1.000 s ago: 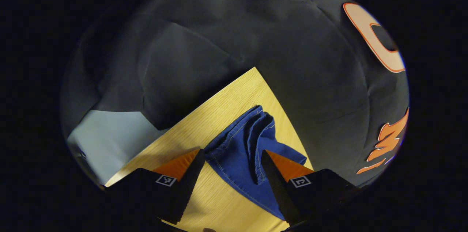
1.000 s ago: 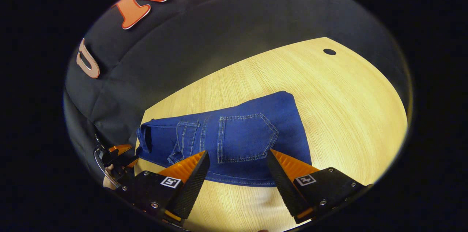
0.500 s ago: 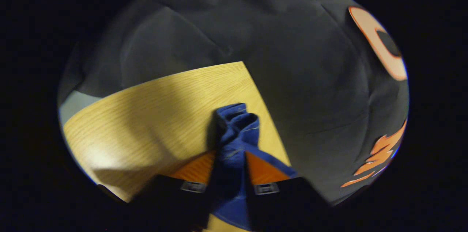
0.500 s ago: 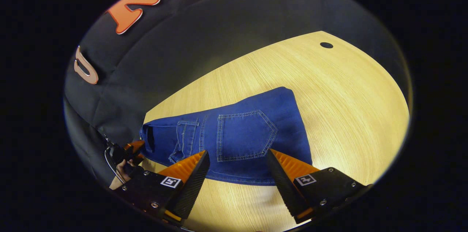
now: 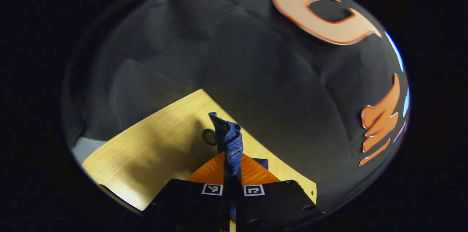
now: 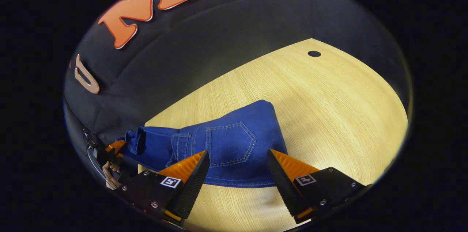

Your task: Grasp the waist and the cuffs of the jeans and fold them to make the two legs overlap; first hold the waist and fold one-third of the jeans toward the cuffs, then hold the cuffs and fold the remaining one-third in the same direction to finish folding.

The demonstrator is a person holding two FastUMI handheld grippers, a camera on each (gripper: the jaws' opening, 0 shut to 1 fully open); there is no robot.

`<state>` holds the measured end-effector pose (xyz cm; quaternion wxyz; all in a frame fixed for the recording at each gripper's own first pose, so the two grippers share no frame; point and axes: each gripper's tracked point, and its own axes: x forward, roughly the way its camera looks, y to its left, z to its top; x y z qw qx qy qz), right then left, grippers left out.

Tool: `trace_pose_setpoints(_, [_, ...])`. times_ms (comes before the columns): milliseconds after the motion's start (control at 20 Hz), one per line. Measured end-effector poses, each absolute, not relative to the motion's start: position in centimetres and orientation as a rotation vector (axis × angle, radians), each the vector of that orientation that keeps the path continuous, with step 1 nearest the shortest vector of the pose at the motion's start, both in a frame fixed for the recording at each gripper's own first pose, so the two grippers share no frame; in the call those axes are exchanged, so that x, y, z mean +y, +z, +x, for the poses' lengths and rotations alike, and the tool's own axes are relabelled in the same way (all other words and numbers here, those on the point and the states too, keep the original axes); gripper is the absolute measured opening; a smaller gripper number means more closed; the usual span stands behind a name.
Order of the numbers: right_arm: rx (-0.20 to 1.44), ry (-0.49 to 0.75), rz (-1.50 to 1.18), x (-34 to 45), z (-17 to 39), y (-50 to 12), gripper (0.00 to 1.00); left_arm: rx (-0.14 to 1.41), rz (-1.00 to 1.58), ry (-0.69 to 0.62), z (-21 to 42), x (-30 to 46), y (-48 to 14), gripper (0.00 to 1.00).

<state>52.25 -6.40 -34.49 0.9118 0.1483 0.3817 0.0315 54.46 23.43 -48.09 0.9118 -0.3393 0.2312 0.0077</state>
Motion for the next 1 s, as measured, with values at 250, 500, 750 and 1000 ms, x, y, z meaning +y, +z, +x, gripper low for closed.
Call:
trace_pose_setpoints(250, [0.748, 0.113, 0.351, -8.4, 52.3, -31.9, 0.97, 0.405, -0.626, -0.124, 52.6, 13.7, -37.6, 0.06])
trace_pose_setpoints(500, [0.703, 0.109, 0.406, -13.6, 52.0, -28.7, 0.97, 0.396, -0.545, -0.256, 49.9, 2.3, -32.1, 0.06])
trace_pose_setpoints(750, [0.666, 0.06, 0.458, -20.5, 50.6, -27.2, 0.97, 0.484, -0.495, -0.374, 48.2, -12.3, -33.5, 0.07])
trace_pose_setpoints(1000, [0.665, 0.009, 0.492, -25.2, 49.0, -28.2, 0.97, 0.569, -0.188, -0.451, 46.0, -23.0, -41.0, 0.06])
